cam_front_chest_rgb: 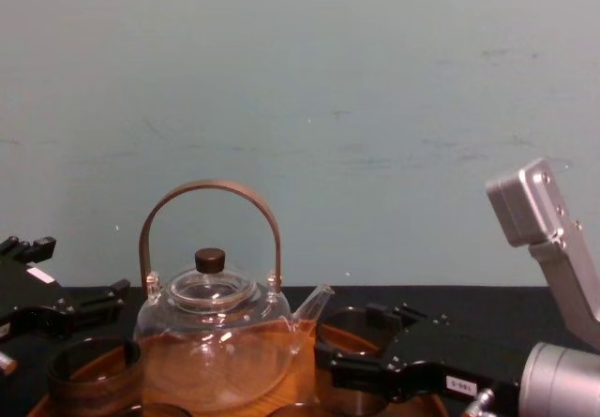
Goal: Pick up the glass from the table and place it on the tray.
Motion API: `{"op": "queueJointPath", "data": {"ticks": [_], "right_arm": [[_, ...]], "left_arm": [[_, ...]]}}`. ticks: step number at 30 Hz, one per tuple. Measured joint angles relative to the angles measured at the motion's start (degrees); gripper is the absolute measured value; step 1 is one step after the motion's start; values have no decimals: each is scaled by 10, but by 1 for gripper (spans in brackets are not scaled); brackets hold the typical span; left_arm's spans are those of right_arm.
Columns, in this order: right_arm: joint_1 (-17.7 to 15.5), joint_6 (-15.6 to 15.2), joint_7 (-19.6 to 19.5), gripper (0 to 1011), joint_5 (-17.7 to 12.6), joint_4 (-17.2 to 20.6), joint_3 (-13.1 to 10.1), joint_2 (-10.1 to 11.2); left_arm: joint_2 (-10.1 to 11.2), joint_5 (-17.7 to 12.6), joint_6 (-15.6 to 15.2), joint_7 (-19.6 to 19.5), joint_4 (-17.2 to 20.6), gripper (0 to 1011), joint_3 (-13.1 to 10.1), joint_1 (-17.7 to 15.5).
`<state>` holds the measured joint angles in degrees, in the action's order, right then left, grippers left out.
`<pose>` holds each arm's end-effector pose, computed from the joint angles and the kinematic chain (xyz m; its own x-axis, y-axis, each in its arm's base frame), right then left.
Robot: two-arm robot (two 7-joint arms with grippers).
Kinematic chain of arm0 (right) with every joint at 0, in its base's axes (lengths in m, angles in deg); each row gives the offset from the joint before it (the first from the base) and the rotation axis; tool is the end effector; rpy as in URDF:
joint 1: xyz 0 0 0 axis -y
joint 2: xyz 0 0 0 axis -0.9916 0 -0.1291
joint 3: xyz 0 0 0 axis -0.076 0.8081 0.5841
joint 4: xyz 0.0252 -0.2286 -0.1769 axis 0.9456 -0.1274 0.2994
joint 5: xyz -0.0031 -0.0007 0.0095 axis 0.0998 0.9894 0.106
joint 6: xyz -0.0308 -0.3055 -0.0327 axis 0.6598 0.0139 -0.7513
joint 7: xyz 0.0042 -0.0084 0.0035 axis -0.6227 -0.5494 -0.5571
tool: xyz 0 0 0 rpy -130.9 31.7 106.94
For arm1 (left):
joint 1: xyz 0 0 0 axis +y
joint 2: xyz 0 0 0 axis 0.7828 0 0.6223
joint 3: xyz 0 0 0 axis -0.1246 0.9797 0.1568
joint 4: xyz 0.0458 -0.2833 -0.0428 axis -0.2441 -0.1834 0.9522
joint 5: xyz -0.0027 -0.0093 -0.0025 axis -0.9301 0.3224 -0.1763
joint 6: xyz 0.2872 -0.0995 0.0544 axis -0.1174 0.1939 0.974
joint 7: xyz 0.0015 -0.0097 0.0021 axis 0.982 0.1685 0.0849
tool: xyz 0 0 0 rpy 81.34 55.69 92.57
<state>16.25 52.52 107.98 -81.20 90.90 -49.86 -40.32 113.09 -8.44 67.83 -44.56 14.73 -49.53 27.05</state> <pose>0.4189 0.0183 -0.3364 0.7641 -0.6383 0.0933 0.6450 0.7559 -0.1120 0.3582 0.0826 -0.3022 0.2921 0.8804 0.3736 -0.9553 0.2871 0.0702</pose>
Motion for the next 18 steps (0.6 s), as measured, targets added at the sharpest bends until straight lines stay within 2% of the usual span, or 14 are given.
{"op": "queueJointPath", "data": {"ticks": [18], "right_arm": [[2,7,-2,905,3,-21,-2,-6]], "left_arm": [[0,0,0,0,0,1001,0,0]]}}
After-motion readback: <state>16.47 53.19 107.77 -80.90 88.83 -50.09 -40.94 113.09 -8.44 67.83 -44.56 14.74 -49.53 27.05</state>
